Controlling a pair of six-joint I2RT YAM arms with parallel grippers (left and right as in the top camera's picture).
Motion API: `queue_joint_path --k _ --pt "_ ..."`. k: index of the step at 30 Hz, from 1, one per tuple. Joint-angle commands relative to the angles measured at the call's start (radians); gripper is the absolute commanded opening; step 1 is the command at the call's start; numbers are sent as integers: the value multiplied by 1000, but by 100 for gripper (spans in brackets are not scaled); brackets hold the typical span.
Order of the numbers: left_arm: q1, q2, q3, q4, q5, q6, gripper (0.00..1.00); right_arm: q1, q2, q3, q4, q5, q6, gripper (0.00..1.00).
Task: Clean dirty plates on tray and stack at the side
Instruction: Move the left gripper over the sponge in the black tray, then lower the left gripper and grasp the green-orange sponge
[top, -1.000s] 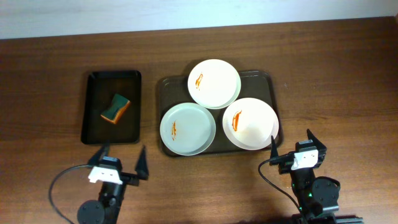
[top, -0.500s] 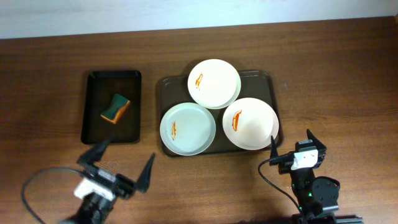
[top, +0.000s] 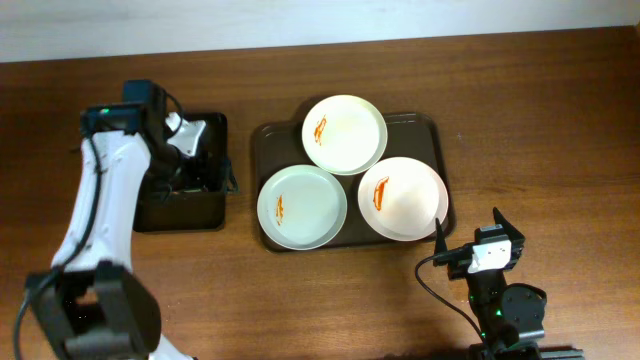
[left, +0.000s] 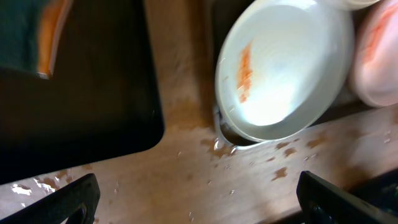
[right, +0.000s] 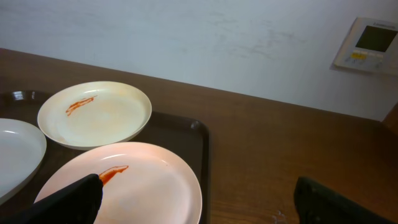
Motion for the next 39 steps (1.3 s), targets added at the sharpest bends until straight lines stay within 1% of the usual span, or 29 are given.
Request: queue_joint_path --k 1,2,3,7,9,11,13,14,18,20,21,27,28,30,32,33,34,36,37,38,39 --pt "3 83 18 69 -236 19 99 6 -3 -5 -6 9 -3 98" --pt "5 97 18 105 -290 19 99 6 -3 -5 -6 9 -3 98" --pt "6 106 18 141 -305 19 99 6 -3 -5 -6 9 -3 98" --pt "5 153 17 312 -305 25 99 6 -3 -5 -6 9 -3 98" --pt "5 172 17 358 -304 92 98 6 -3 -5 -6 9 -3 98" --pt "5 178 17 373 -301 119 86 6 -3 -5 -6 9 -3 98" --pt "5 187 15 377 -301 180 84 6 -3 -5 -6 9 -3 98" --pt "6 201 15 378 -302 225 79 6 -3 -5 -6 9 -3 99" --pt "6 260 15 395 -303 350 70 6 -3 -5 -6 9 -3 98" --pt "11 278 15 407 -315 378 73 6 -3 -5 -6 9 -3 98" --pt "19 295 15 419 -344 379 75 6 -3 -5 -6 9 -3 98" --pt "104 341 14 422 -341 386 70 6 -3 -5 -6 9 -3 98" --pt "115 341 14 422 -314 386 70 6 -3 -5 -6 9 -3 98" --pt "141 349 14 409 -166 438 74 6 -3 -5 -6 9 -3 98" --pt "147 364 14 378 -114 481 75 6 -3 -5 -6 9 -3 98" --pt "147 369 14 372 -109 486 72 6 -3 -5 -6 9 -3 98" --pt "147 375 14 371 -108 486 65 6 -3 -5 -6 9 -3 98" --pt "147 375 14 375 -108 486 63 6 -3 -5 -6 9 -3 98" --pt "147 375 14 379 -108 486 59 6 -3 -5 -6 9 -3 98" --pt "147 375 14 380 -108 486 51 6 -3 -5 -6 9 -3 98" --pt "147 375 14 380 -108 486 39 6 -3 -5 -6 9 -3 98"
